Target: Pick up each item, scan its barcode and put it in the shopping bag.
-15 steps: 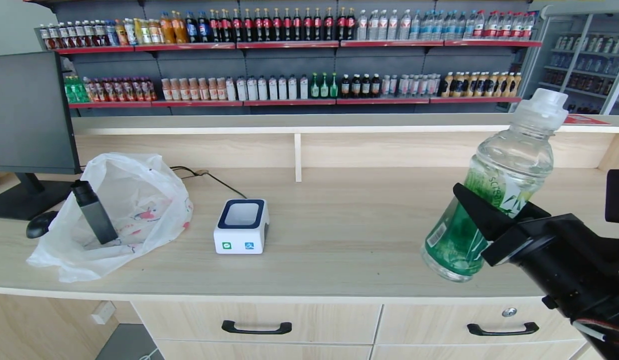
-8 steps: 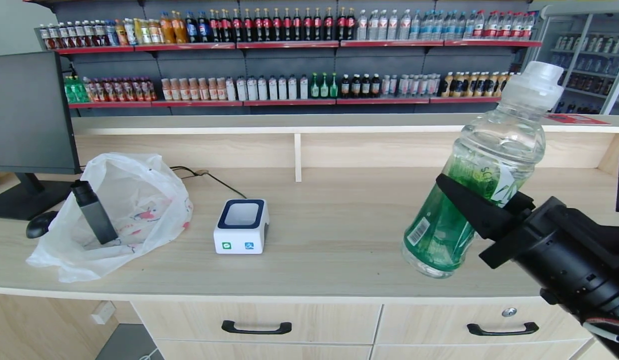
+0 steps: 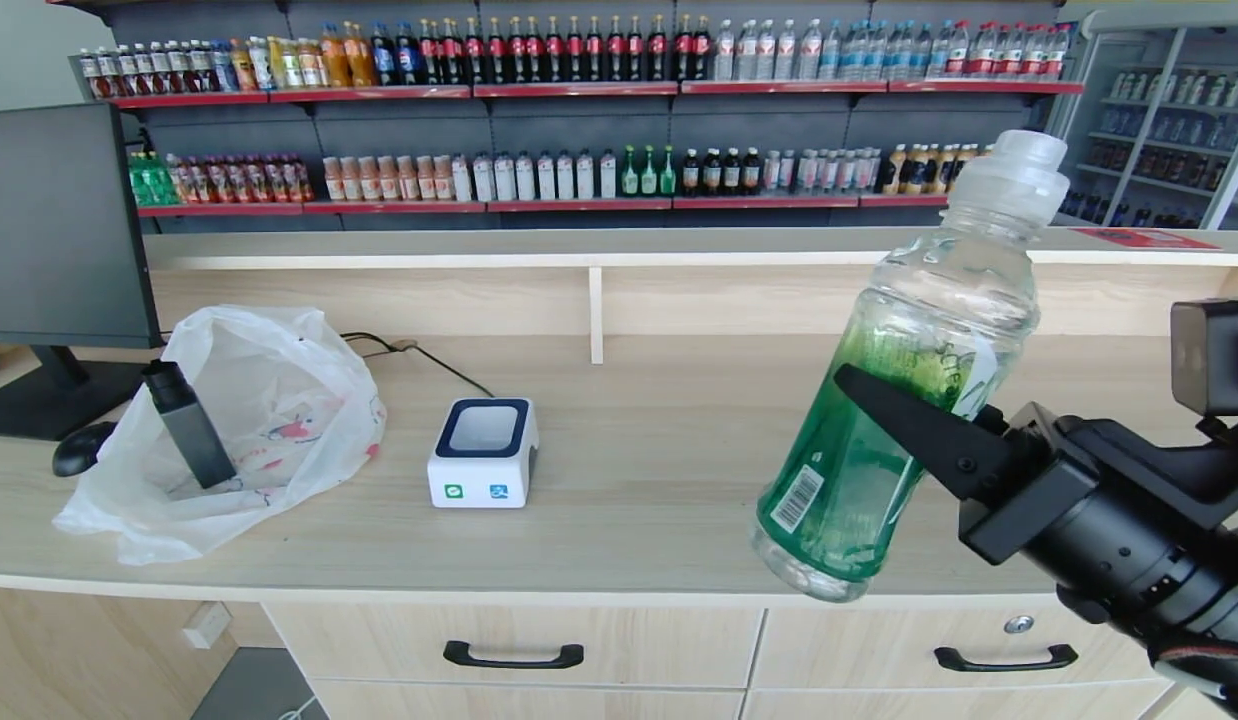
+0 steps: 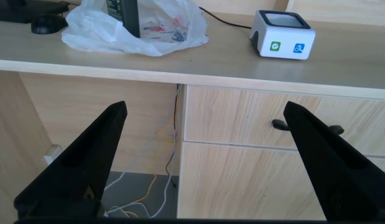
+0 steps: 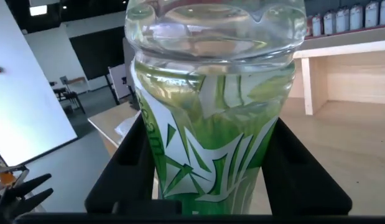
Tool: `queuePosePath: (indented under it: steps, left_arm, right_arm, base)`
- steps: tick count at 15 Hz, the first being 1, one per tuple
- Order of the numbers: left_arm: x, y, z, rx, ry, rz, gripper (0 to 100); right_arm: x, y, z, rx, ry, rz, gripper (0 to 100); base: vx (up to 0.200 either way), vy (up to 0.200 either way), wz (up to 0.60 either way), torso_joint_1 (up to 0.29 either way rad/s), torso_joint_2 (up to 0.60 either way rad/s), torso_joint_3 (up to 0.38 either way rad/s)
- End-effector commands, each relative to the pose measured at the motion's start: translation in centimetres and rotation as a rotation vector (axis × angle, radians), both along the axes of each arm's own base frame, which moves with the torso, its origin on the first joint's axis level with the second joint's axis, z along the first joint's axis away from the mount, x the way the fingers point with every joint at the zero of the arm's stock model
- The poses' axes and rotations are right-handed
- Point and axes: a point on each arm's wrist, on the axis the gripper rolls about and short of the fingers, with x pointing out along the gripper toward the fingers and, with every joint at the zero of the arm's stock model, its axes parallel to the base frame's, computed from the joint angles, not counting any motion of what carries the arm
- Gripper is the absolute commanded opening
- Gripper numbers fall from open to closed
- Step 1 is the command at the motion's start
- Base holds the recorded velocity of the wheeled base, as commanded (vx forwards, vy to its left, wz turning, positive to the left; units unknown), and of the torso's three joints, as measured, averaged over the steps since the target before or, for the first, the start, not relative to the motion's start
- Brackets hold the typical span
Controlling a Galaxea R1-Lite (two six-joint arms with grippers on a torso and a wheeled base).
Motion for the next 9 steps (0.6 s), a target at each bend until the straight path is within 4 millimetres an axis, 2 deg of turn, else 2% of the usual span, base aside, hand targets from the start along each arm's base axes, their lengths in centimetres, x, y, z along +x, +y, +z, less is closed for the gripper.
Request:
queuePosePath:
  steps: [1,4,9]
  left_arm:
    - [0.0,0.0,0.0,0.0,0.0,0.001,100]
    - [0.0,0.0,0.0,0.0,0.0,0.0,100]
    - [0.0,0.0,0.0,0.0,0.001,0.0,100]
  right_arm:
    - [0.0,0.2,0.1,0.027,0.024,0.043,0]
    - [-0.5,0.1,1.1,0.113,0.069,0.179,0]
    - [-0.7,0.8,1.5,0.206,0.164,0.283,0]
  base:
    - [0.0,0.0,0.0,0.0,0.0,0.0]
    - [0.0,0.0,0.0,0.0,0.0,0.0]
    - [0.0,0.0,0.0,0.0,0.0,0.0]
